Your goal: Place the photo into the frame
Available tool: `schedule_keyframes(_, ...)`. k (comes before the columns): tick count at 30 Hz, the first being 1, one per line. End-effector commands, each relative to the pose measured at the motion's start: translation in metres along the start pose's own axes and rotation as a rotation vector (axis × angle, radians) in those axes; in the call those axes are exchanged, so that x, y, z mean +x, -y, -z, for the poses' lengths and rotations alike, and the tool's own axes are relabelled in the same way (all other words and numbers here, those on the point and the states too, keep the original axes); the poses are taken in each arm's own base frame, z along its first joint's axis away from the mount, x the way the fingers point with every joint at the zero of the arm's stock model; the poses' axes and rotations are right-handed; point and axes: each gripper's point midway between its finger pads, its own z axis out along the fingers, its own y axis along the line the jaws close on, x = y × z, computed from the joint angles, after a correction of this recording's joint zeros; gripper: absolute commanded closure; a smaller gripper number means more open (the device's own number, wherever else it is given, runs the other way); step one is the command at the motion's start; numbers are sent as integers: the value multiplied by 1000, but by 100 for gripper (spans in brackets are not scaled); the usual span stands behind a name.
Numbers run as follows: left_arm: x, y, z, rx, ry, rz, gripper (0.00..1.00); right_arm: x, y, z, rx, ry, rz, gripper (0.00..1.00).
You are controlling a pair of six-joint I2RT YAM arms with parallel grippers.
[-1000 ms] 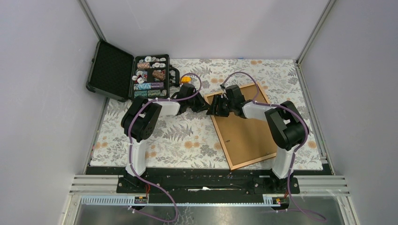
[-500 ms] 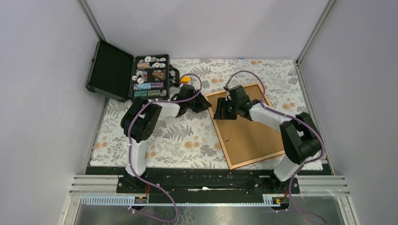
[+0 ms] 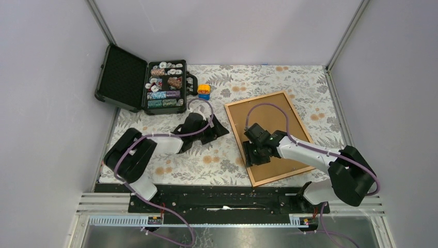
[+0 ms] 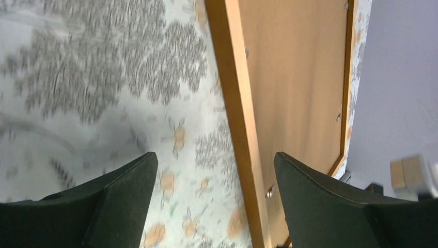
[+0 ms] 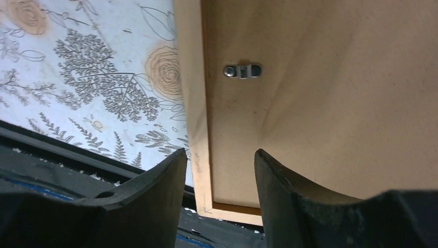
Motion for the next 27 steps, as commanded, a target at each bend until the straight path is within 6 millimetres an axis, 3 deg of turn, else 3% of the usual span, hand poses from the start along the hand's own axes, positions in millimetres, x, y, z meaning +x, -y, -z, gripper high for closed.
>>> schedule_keyframes(1, 21, 7, 25, 38, 38, -18, 11, 3, -3, 4, 32, 34, -58, 43)
schedule_keyframes(6, 32, 3, 39, 31, 73, -52, 4, 4, -18, -4, 52, 27, -37, 45)
schedule_keyframes(13, 27, -6, 42, -7, 115, -40, 1, 0, -10, -15, 163, 53, -74, 64)
schedule_keyframes(15, 24, -4, 47, 5, 144, -40, 1, -2, -11, -18, 163, 73, -97, 74)
schedule_keyframes(18, 18, -5, 54, 5, 193, -41, 1, -10, -16, -21, 146, 113, -152, 99)
schedule_keyframes(24, 13, -10, 69, 10, 268, -25, 1, -45, -23, -17, 163, 263, -345, 100)
schedule_keyframes(27, 12, -6, 74, 44, 286, -34, 1, -69, -35, -16, 129, 336, -419, 100)
